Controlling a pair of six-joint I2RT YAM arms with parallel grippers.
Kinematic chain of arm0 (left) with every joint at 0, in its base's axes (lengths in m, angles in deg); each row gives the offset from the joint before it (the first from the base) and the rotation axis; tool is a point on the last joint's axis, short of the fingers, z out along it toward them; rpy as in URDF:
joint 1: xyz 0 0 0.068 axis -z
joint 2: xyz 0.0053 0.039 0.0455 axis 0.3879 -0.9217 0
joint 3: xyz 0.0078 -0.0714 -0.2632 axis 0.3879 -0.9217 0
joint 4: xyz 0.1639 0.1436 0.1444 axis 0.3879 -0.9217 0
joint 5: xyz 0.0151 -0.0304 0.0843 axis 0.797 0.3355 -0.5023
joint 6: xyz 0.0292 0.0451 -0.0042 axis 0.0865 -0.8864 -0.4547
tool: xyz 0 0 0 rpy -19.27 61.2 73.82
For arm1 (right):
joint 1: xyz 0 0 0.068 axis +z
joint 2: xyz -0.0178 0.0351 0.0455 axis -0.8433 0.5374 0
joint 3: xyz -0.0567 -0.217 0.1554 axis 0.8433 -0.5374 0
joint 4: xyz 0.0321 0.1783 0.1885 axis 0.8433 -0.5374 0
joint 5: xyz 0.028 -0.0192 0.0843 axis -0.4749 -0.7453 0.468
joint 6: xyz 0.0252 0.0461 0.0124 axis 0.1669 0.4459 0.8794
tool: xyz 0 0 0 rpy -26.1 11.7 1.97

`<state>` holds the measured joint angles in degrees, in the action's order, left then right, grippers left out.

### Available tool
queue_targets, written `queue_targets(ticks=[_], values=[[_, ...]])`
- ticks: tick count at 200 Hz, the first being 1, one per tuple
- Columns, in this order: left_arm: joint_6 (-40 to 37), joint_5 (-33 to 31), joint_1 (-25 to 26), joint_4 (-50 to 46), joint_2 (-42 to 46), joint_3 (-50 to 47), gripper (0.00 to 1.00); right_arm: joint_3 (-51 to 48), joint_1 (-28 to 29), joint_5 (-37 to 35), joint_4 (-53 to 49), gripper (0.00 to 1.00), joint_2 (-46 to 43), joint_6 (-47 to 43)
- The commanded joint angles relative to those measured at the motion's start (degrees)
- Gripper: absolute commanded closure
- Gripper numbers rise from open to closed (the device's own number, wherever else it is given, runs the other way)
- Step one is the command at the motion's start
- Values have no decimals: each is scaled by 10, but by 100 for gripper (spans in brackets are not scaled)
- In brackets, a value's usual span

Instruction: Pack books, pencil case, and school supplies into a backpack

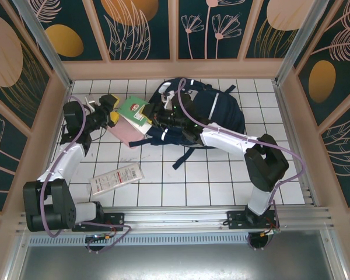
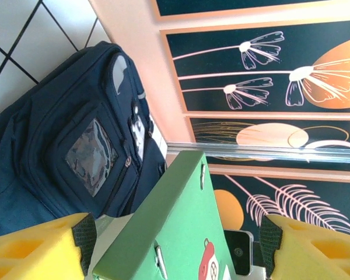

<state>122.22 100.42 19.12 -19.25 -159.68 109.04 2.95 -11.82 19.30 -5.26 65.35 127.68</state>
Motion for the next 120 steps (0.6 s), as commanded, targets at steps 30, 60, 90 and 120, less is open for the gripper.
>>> queue_targets(ticks=[30, 60, 90, 120], values=[[26, -4, 18, 47, 4, -10, 30, -1, -5, 6, 73, 78, -14, 18], [34, -13, 19, 59, 9, -9, 51, -7, -4, 14, 75, 77, -8, 23], [5, -28, 19, 29, 12, 3, 69, -19, -6, 9, 69, 72, -15, 20], [-19, -50, 19, 3, 14, 4, 81, -18, -8, 9, 55, 66, -22, 15]])
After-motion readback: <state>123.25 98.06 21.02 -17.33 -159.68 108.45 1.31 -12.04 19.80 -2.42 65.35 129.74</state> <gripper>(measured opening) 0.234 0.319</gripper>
